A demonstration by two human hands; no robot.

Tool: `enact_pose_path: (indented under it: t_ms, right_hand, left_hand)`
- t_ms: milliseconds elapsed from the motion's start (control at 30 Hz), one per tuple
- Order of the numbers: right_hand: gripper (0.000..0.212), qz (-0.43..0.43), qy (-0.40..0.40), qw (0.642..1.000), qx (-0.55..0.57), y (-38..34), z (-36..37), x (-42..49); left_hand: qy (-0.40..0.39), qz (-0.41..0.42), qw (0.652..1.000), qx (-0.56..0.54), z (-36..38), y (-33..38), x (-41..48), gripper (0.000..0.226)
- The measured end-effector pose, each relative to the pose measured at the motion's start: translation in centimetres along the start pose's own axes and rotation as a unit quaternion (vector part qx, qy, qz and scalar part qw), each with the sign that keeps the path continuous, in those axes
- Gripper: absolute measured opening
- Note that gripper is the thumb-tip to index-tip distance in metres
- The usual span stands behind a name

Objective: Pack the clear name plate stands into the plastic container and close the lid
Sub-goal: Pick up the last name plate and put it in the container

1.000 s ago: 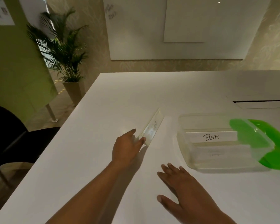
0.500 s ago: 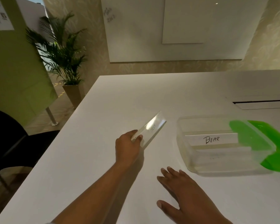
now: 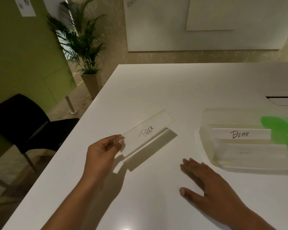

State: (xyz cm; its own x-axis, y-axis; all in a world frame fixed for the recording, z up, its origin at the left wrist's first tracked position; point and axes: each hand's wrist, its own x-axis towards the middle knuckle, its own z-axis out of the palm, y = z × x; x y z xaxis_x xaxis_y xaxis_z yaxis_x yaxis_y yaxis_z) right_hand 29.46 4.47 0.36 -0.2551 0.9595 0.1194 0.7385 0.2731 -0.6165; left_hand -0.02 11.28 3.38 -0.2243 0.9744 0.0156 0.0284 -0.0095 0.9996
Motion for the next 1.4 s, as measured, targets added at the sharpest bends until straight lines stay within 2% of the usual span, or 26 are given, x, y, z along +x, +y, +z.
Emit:
enact_pose_path:
  t_ms: [67,100,200,333,400,433,500,567,667,700,733,833,967,1033,1200,1400]
  right_hand:
    - [0.067,0.062,0.02,0.974,0.216,-0.3,-0.7,0.1]
    - [0.072,0.08,0.029,0.956,0.281,-0.5,-1.2,0.3]
    - [0.072,0.097,0.034,0.895,0.434,-1.2,-2.3,0.7]
    - [0.056,0.099,0.059,0.776,0.62,-3.0,-2.6,0.5]
    - [0.068,0.109,0.075,0.744,0.656,-3.8,-2.9,0.0]
    - [0.071,0.114,0.082,0.739,0.659,-4.2,-3.1,-0.3]
    - [0.058,0.123,0.094,0.741,0.654,-4.8,-3.4,-0.8]
    - [0.056,0.137,0.11,0.728,0.663,-4.9,-3.5,-1.2]
    - [0.022,0.127,0.134,0.709,0.681,-4.9,-3.6,-1.7]
    - [0.018,0.131,0.139,0.709,0.678,-5.1,-3.7,-1.8]
    - [0.019,0.133,0.142,0.713,0.674,-5.0,-3.7,-1.9]
    - [0.052,0.152,0.162,0.727,0.649,-5.2,-4.2,-2.1]
    - [0.056,0.149,0.154,0.743,0.634,-5.6,-4.8,-2.3]
    - [0.055,0.138,0.15,0.742,0.638,-5.7,-4.8,-2.4]
    - [0.055,0.125,0.144,0.745,0.639,-5.9,-4.8,-2.5]
    - [0.059,0.121,0.134,0.757,0.628,-5.6,-5.0,-2.6]
  left_hand:
    - [-0.033,-0.012,0.999,-0.036,-0.7,0.5,-1.6,0.026]
    - [-0.054,-0.015,0.997,-0.05,-0.9,0.8,-2.4,0.031]
    - [-0.119,-0.01,0.99,-0.081,-1.2,1.9,-4.0,0.037]
    - [-0.176,0.022,0.983,-0.052,-1.4,3.4,-5.0,0.039]
    - [-0.194,0.034,0.979,-0.054,-1.4,3.8,-5.2,0.036]
    - [-0.202,0.04,0.977,-0.05,-1.3,4.0,-5.2,0.034]
    - [-0.218,0.049,0.974,-0.039,-1.2,4.2,-5.2,0.033]
    - [-0.227,0.057,0.972,-0.029,-1.1,4.3,-5.1,0.033]
    - [-0.231,0.052,0.971,-0.042,-0.5,4.5,-5.1,0.034]
    - [-0.23,0.046,0.97,-0.057,-0.3,4.6,-5.1,0.039]
    - [-0.227,0.041,0.97,-0.072,-0.1,4.6,-5.1,0.048]
    - [-0.216,0.026,0.965,-0.144,1.0,4.4,-5.4,0.075]
    - [-0.219,-0.005,0.939,-0.266,3.2,3.9,-6.7,0.098]
    - [-0.226,-0.017,0.926,-0.302,4.1,4.0,-7.5,0.096]
    - [-0.214,-0.009,0.929,-0.303,4.9,4.2,-8.3,0.075]
    - [-0.209,0.001,0.929,-0.304,4.8,4.5,-8.3,0.069]
